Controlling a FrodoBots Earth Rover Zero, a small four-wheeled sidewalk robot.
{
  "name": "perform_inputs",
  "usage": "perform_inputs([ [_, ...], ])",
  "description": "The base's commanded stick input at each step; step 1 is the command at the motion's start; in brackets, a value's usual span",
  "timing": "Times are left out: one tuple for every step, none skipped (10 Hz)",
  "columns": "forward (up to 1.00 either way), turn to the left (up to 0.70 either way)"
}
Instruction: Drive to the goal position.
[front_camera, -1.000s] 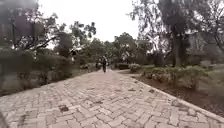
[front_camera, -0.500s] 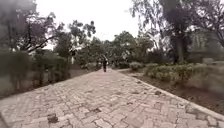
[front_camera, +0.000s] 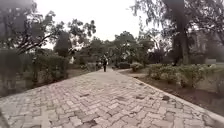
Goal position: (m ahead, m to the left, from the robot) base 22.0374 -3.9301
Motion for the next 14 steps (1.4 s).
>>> perform_inputs([
  [0.7,0.0],
  [0.7,0.0],
  [0.7,0.0],
  [0.7,0.0],
  [0.7,0.0],
  [0.7,0.0],
  [0.7,0.0],
  [0.7,0.0],
  [0.7,0.0],
  [0.7,0.0],
  [0.7,0.0],
  [0.7,0.0],
  [0.7,0.0],
  [0.7,0.0],
])
